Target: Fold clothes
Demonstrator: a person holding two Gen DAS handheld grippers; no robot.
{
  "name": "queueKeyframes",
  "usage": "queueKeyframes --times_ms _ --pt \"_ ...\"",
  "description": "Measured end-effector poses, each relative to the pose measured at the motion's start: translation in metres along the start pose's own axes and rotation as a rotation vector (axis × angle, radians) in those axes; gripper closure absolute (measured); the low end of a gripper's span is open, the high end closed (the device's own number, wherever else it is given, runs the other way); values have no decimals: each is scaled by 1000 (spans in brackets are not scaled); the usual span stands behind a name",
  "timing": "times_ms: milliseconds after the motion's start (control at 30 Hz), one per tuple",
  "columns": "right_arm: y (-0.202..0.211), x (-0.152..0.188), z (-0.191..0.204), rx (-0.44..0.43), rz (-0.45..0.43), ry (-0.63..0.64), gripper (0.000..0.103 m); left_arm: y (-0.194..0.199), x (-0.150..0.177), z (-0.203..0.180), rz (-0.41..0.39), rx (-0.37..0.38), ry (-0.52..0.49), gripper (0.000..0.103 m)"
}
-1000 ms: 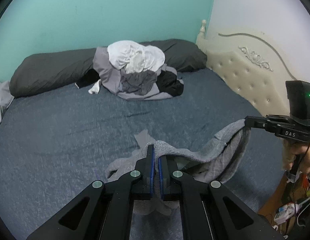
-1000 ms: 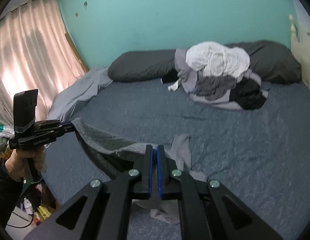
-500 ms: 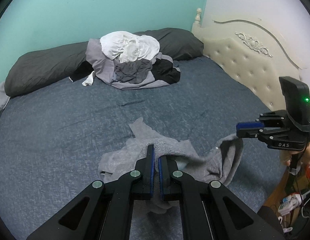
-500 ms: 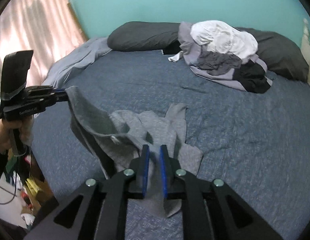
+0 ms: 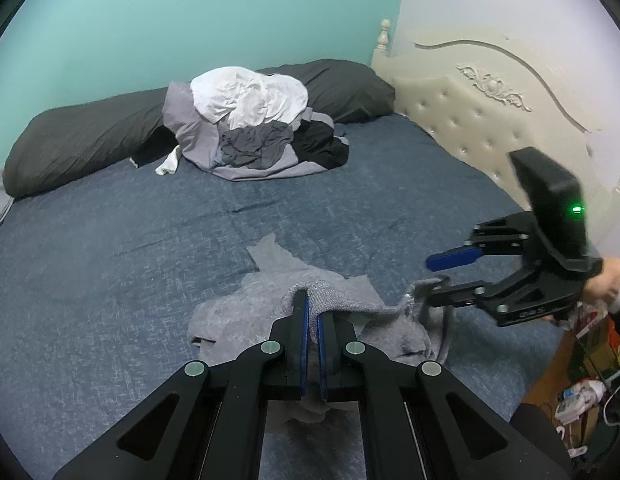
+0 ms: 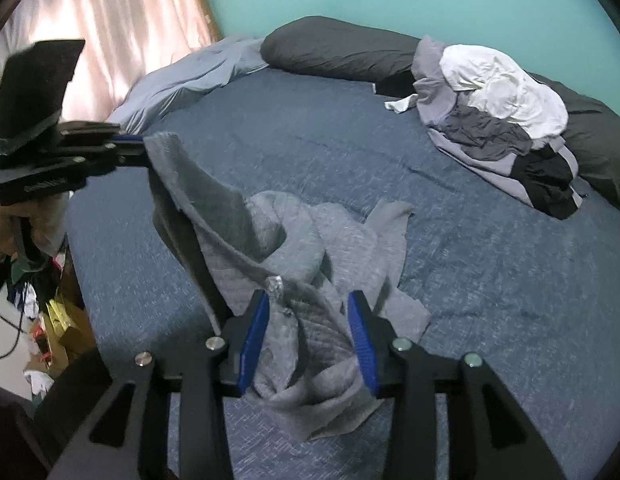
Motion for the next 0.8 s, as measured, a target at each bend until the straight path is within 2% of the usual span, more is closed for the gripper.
queueKeyframes --times_ms 300,500,533,567,667,800 --pt "-31 -6 9 -57 49 221 61 3 5 8 -5 25 -19 99" --pt "-45 -7 10 -117 47 251 62 3 7 7 -5 40 -21 99" --pt "-46 -7 12 -133 49 256 63 3 8 6 -5 41 -22 99" --pt "-48 -6 15 -151 50 266 78 3 8 6 -5 41 -23 99" --pt "-49 -3 22 -167 50 283 94 3 8 8 -6 37 -14 99" --pt "-34 -5 23 -117 5 240 97 1 12 17 -7 21 25 99"
Point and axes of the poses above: each gripper's, at about its wrist camera, not at the fingertips, and y roughly against the way its jaws point, z to its left, x to its underside, the point moved 1 cm from there along -y, roughly the way its jaws point, and after that the axes turned 14 degrees about y, right-handed, at the moved point
